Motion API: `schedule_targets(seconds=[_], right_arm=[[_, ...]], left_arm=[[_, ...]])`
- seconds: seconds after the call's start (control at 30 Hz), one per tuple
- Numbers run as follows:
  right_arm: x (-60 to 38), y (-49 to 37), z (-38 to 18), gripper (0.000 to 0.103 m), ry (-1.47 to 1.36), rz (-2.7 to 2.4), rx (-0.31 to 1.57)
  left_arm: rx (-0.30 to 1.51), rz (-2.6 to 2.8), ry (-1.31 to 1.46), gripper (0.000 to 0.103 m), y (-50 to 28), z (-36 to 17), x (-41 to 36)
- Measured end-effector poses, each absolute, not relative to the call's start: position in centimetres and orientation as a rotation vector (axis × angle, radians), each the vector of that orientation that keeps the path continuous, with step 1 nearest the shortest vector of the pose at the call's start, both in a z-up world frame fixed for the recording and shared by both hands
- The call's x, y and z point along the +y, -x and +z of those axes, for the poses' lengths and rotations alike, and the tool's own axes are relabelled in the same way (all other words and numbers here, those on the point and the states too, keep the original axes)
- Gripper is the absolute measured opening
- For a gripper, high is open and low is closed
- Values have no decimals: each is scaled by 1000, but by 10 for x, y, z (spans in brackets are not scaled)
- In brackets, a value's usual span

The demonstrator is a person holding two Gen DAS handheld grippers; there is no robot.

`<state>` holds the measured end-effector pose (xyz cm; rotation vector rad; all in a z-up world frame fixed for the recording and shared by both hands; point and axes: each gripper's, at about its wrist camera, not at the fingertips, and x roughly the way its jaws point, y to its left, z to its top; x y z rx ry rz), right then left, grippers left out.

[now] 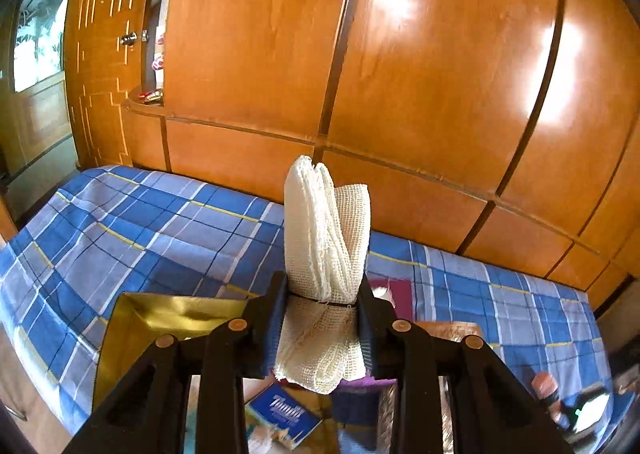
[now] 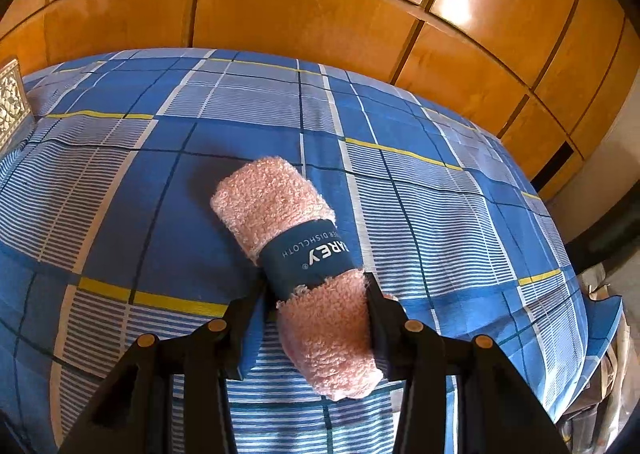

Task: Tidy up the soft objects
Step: 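Carry the white folded cloth into the gold tray and open the left tool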

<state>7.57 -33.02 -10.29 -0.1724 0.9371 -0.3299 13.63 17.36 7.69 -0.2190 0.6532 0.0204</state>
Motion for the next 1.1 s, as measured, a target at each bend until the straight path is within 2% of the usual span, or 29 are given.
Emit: schedule_targets(seconds=[0.33,0.67,0.9,1.1], right_arm=[[-326,-72,-105,44,171,-366,903],[-322,-73,-106,44,196,-396,898],[-319,-72,-107,44,222,-411,888],[-319,-72,-108,44,220,-411,882]], left_arm=[[634,26,205,33,-85,53,185],[685,30,241,33,-66,22,200],[785,69,281,33,-51,-23,218],[845,180,379,33,-32,-57,263]])
